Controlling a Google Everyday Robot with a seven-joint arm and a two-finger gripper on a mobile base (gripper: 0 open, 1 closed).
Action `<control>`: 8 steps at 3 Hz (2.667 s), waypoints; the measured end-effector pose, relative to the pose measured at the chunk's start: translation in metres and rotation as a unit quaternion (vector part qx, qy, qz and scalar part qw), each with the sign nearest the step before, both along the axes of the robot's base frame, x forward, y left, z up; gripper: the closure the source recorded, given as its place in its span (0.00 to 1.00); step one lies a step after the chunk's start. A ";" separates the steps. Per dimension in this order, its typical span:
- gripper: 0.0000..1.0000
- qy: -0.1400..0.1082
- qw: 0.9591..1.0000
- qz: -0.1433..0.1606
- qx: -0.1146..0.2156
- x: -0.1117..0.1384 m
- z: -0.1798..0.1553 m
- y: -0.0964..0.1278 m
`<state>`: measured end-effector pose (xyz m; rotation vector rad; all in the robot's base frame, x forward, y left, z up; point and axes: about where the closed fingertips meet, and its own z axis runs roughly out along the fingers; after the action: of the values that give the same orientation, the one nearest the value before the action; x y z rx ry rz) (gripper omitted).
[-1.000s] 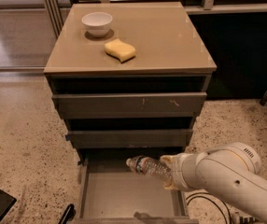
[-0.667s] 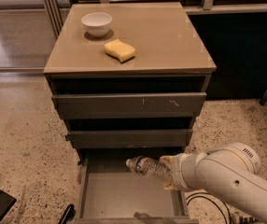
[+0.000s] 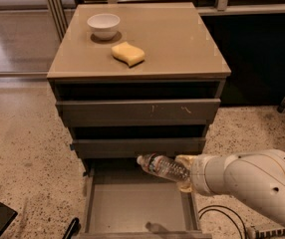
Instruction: Pick water bottle from bottom drawer and place on counter
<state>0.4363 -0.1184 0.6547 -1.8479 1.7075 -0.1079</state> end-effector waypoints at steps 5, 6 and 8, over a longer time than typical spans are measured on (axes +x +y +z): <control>1.00 -0.161 0.954 0.044 0.247 0.123 0.182 -0.081; 1.00 -0.172 0.946 0.013 0.276 0.150 0.210 -0.091; 1.00 -0.153 0.916 -0.080 0.363 0.223 0.227 -0.104</control>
Offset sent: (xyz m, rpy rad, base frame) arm 0.1303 -0.0879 0.1498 0.3806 -0.2272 0.0519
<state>0.6594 -0.2221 0.8821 -1.0773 1.4072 0.1493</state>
